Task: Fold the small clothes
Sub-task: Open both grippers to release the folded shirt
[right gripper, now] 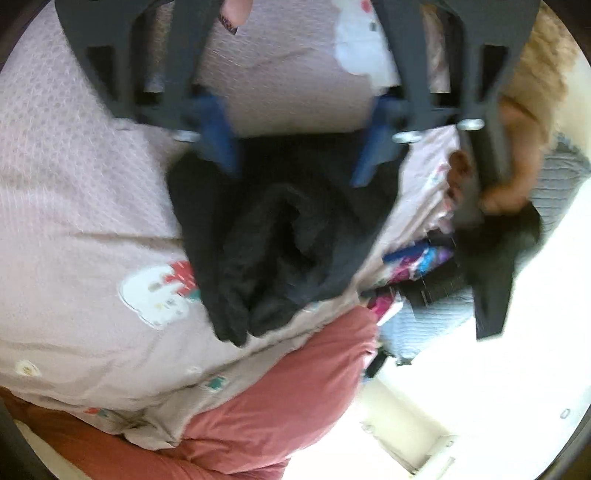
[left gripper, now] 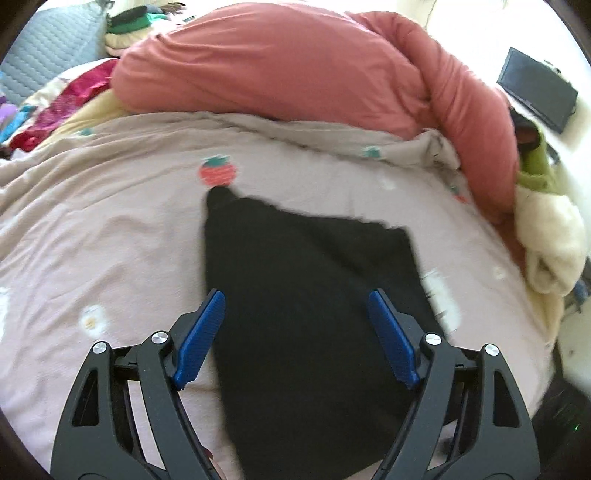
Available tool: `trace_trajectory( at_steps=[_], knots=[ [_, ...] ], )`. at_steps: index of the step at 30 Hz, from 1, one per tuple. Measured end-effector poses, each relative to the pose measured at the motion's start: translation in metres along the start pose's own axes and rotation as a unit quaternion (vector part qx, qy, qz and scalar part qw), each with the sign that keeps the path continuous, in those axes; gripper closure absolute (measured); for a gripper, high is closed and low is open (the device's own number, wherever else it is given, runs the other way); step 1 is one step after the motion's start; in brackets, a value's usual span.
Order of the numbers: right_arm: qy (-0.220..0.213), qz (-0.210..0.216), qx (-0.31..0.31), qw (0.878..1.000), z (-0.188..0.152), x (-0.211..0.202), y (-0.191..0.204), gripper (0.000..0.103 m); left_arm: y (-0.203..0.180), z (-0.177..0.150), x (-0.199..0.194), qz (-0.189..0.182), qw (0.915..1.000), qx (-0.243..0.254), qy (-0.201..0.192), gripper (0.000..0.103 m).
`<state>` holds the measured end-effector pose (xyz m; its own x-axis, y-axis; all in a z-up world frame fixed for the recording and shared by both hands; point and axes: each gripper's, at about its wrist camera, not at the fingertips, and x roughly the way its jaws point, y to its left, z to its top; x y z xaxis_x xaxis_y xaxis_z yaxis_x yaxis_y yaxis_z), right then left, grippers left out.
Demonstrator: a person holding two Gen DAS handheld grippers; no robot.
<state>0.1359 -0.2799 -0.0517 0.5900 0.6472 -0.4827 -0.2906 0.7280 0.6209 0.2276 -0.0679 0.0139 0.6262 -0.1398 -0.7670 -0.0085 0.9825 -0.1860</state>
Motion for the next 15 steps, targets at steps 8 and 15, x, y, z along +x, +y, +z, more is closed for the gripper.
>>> trace_trajectory(
  at_steps=[8,15],
  knots=[
    [0.053,0.007,0.045,0.998,0.048,0.037,-0.016,0.021,0.017,-0.022,0.006,-0.013,0.9998,-0.006,0.014,0.031],
    [0.077,0.015,0.047,0.996,0.070,0.063,-0.024,0.073,0.017,-0.025,-0.001,-0.017,0.9998,0.002,0.012,0.031]
  ],
)
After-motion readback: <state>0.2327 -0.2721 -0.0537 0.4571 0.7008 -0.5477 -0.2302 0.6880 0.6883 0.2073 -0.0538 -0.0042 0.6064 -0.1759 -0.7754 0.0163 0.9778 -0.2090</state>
